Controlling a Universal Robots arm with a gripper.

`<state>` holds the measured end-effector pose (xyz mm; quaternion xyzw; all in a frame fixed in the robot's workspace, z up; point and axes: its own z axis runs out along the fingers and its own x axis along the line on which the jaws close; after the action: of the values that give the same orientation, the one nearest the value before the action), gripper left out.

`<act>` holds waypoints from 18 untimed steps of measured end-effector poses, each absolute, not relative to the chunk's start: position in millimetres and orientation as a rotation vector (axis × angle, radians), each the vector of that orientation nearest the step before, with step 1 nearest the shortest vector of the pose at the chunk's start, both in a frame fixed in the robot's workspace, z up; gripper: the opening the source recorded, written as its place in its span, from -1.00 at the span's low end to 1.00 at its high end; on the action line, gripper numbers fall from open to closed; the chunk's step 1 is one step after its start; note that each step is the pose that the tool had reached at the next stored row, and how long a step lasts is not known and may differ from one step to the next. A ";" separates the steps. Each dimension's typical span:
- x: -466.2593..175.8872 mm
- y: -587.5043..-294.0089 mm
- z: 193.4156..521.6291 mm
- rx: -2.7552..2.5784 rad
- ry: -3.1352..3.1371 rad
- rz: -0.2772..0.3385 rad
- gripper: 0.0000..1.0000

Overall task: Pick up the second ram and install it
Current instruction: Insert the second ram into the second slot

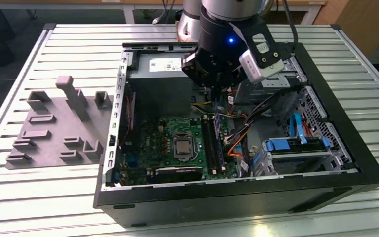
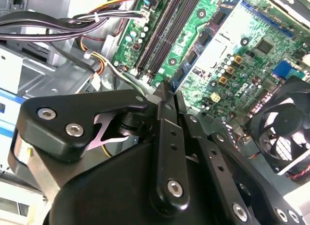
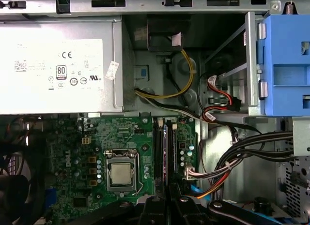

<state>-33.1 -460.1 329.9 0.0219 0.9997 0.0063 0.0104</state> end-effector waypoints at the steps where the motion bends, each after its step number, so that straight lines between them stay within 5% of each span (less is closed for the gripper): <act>1: -33.1 -460.3 328.1 0.068 3.120 0.020 -0.72; 18: -33.1 -465.6 297.1 0.007 3.122 0.020 -0.72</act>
<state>-33.1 -465.6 297.1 0.0023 0.9999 0.0065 0.0098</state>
